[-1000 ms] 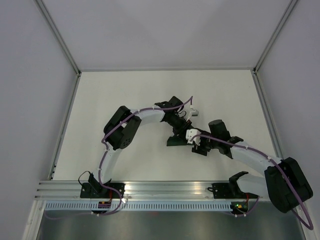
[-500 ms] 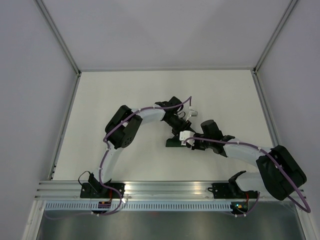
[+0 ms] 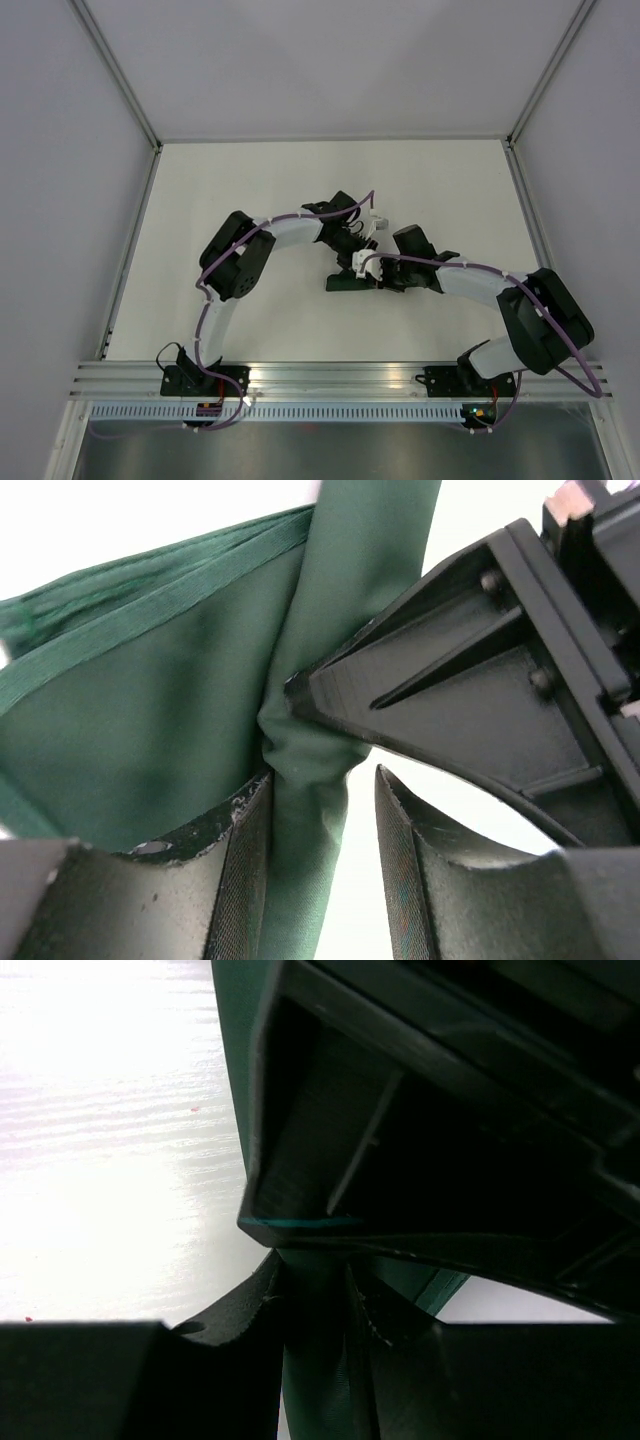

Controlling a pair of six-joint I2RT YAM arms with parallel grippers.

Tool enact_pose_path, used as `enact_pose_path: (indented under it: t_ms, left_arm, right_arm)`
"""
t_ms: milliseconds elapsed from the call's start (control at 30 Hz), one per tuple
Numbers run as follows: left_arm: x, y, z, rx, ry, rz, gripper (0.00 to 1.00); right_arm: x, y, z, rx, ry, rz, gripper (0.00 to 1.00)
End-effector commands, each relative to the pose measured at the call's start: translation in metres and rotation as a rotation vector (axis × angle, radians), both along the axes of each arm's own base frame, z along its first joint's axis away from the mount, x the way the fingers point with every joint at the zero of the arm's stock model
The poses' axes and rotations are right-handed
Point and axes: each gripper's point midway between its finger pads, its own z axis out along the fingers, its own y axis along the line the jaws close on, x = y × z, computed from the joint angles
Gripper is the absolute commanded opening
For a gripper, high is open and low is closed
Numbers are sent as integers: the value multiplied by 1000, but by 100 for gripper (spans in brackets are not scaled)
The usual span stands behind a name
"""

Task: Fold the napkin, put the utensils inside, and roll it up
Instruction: Roll the napkin with the utensil

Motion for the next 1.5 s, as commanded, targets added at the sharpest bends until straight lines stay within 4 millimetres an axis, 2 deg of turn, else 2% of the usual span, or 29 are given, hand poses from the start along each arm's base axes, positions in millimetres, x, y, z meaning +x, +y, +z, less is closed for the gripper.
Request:
enact_pose_path:
  t_ms: [0, 67, 233, 267, 333, 367, 433, 467, 500, 567, 600, 633, 700, 733, 800, 833, 900, 933, 1033, 1133, 1167, 1200, 1267, 1300, 1333, 1400, 1467]
  left_arm:
    - [12, 19, 1, 84, -39, 104, 49]
    - [19, 20, 13, 52, -78, 122, 49]
    - [25, 28, 27, 9, -107, 165, 50]
    - [26, 28, 32, 1, -118, 168, 50]
    - [29, 31, 33, -6, -130, 185, 49]
    - [30, 32, 35, -11, -143, 197, 49]
    - [36, 36, 41, -28, -184, 242, 50]
    - [37, 44, 34, -2, -198, 273, 52]
    - [43, 43, 47, -35, -248, 290, 52]
    - [50, 50, 48, -25, -293, 337, 52]
    - [47, 55, 45, -21, -304, 349, 52]
    - [54, 55, 59, -57, -352, 373, 53]
    - [54, 62, 60, -57, -392, 403, 55]
    - [58, 60, 75, -102, -442, 415, 56]
    - [57, 67, 73, -97, -471, 443, 57]
    - [60, 67, 85, -126, -507, 455, 57]
    - [58, 70, 84, -118, -548, 458, 58]
    - [57, 70, 84, -116, -568, 456, 59]
    - [52, 65, 84, -80, -679, 428, 60]
    - [44, 50, 81, -26, -804, 362, 64]
    - [38, 39, 85, -17, -850, 338, 65]
    - [36, 36, 77, 19, -884, 306, 65]
    - [32, 25, 78, 45, -946, 274, 66]
    - [29, 21, 68, 65, -962, 230, 66]
    - [32, 17, 70, 95, -1006, 237, 66]
    - [30, 14, 57, 133, -1033, 182, 66]
    - [30, 7, 55, 157, -1071, 159, 67]
  right_arm:
    - [-17, -12, -18, -47, 144, 3, 18]
    - [-12, -13, -15, -43, 165, 0, 17]
    - [-15, -18, -21, -59, 261, 14, 16]
    - [-10, -16, -18, -55, 259, 22, 16]
    - [-16, -17, -21, -58, 324, 29, 16]
    - [-10, -14, -17, -50, 320, 39, 16]
    - [-10, -15, -17, -53, 375, 39, 16]
    - [-9, -15, -16, -47, 394, 45, 16]
    - [-10, -15, -20, -51, 423, 57, 16]
    - [-7, -15, -15, -48, 471, 60, 16]
    - [-8, -16, -21, -57, 503, 74, 16]
    - [-5, -17, -17, -62, 530, 75, 16]
    - [-7, -18, -23, -62, 593, 89, 16]
    - [-1, -19, -19, -58, 614, 84, 16]
    - [-5, -21, -24, -62, 691, 81, 16]
    - [4, -21, -21, -54, 682, 80, 16]
    - [3, -23, -26, -60, 732, 73, 16]
    - [9, -22, -25, -60, 727, 73, 16]
    - [13, -22, -27, -67, 764, 69, 16]
    - [17, -21, -30, -68, 797, 66, 16]
    - [17, -21, -34, -69, 815, 60, 16]
    - [16, -21, -33, -72, 828, 62, 16]
    - [20, -20, -35, -68, 835, 60, 16]
    - [19, -19, -36, -69, 847, 56, 16]
    - [24, -19, -35, -65, 843, 52, 16]
    - [25, -19, -37, -64, 862, 49, 16]
    - [26, -18, -39, -65, 873, 48, 16]
